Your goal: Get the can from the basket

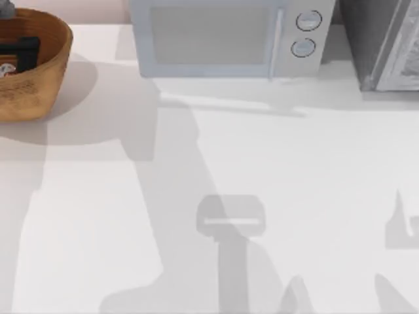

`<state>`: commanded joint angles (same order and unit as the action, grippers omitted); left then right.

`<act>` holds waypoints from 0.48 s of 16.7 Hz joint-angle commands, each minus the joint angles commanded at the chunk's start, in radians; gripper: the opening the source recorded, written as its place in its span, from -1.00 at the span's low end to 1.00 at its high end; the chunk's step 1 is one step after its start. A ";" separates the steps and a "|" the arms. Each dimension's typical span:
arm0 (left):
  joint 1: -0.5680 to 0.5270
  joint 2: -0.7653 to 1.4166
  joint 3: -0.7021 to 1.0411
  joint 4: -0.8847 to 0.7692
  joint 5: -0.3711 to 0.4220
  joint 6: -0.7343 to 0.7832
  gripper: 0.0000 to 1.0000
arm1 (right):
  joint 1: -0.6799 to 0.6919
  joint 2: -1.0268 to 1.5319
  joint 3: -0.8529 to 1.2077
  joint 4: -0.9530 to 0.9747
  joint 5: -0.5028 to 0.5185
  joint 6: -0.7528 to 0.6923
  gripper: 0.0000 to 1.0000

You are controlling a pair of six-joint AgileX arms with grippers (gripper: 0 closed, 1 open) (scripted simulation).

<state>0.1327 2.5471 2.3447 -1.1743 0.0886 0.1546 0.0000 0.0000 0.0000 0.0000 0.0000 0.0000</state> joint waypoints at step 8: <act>-0.003 0.032 -0.052 0.084 0.000 -0.002 0.85 | 0.000 0.000 0.000 0.000 0.000 0.000 1.00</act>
<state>0.1300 2.5791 2.2927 -1.0903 0.0886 0.1522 0.0000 0.0000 0.0000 0.0000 0.0000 0.0000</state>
